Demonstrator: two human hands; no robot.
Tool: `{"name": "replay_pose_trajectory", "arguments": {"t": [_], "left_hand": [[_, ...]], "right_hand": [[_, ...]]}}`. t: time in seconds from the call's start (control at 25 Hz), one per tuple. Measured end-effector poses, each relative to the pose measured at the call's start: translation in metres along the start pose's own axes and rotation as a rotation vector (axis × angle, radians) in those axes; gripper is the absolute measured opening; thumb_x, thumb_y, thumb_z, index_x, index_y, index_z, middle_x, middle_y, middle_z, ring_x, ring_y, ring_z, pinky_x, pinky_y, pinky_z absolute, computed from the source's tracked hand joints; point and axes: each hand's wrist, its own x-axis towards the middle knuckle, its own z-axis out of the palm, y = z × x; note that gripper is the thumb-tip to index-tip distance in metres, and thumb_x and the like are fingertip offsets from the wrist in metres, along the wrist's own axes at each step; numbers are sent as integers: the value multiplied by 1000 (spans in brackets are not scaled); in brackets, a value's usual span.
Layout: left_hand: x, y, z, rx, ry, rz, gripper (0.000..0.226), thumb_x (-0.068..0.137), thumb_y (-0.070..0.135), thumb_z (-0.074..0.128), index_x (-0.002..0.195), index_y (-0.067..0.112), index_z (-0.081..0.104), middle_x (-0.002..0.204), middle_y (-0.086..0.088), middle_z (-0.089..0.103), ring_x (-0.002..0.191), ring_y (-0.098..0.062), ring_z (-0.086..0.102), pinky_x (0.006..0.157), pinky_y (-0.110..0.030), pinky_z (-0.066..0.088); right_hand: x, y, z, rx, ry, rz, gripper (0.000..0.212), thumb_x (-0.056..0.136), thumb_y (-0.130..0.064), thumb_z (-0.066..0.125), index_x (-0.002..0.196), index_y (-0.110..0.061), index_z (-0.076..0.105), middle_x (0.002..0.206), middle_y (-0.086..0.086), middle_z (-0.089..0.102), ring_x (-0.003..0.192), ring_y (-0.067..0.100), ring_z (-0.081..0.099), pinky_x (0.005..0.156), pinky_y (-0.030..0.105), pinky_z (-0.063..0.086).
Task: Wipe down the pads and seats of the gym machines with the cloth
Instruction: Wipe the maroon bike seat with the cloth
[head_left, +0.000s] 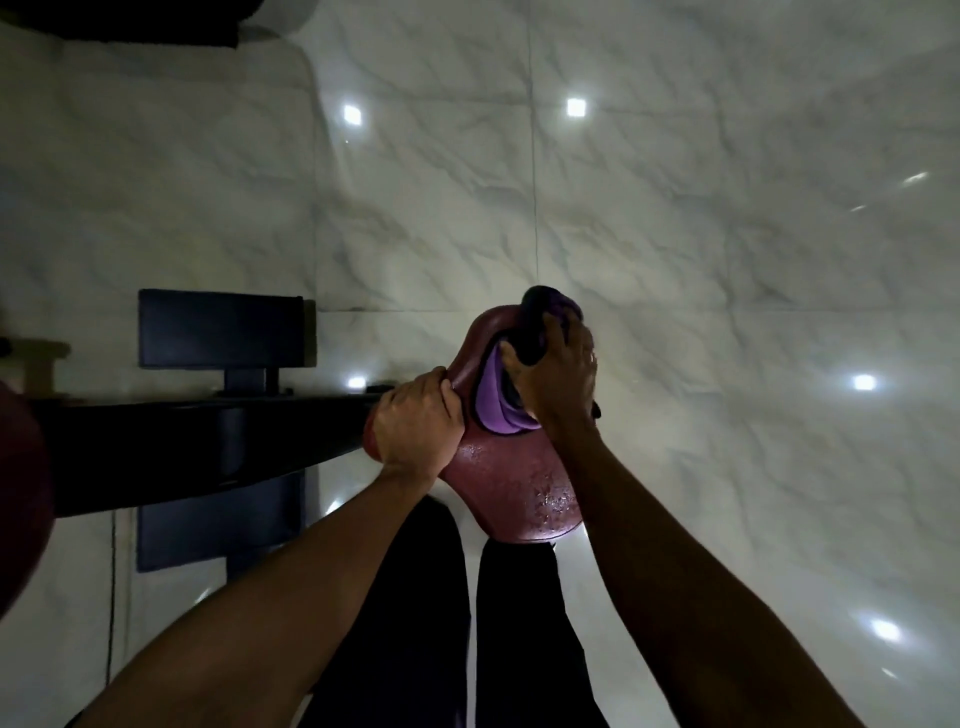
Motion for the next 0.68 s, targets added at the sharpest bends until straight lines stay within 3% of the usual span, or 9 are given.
{"name": "replay_pose_trajectory", "arguments": {"t": [0.12,0.24,0.32,0.44,0.56,0.68], "left_hand": [[-2,1,0,10,9,3,26,92,28,50,95,14,72,75,-5,71,65,-27,66,63,-34,50],[-4,4,-1,38,25,39,25,89,30,54,97,13,71,75,-6,70,63,-28,65,63,-34,49],[-4,2,-2,48,46,75,27,89,31,55,100,12,72,76,-6,70,64,-28,65,63,-33,48],[-3,-1,-1,50,-5,96,36,90,36,50,108,12,70,85,-6,72,71,-28,67,67,-34,49],[-6,-3,1,82,-51,109,42,93,40,43,114,12,68,93,-5,73,77,-27,68,69,-35,50],[-7,-4,-2,99,-58,129,44,95,39,41,115,10,67,96,-6,73,78,-27,68,70,-36,50]], "right_hand": [[-50,3,3,64,41,210,89,81,-74,51,148,-15,46,158,20,35,140,45,39,112,60,37],[-96,4,11,-52,5,1,80,85,-71,48,146,-19,49,159,18,34,150,45,24,120,66,18],[-82,7,9,-53,-22,-136,75,86,-70,49,143,-22,52,158,14,37,151,43,21,119,68,16],[-40,13,5,-27,-20,-106,80,83,-75,47,145,-24,51,159,13,37,150,41,25,118,63,25],[-34,19,3,67,-46,105,91,81,-76,55,153,-22,39,162,15,30,146,39,33,114,56,36],[-64,30,-3,231,28,314,97,80,-71,67,155,-21,33,155,10,37,131,41,51,102,52,48]]}}
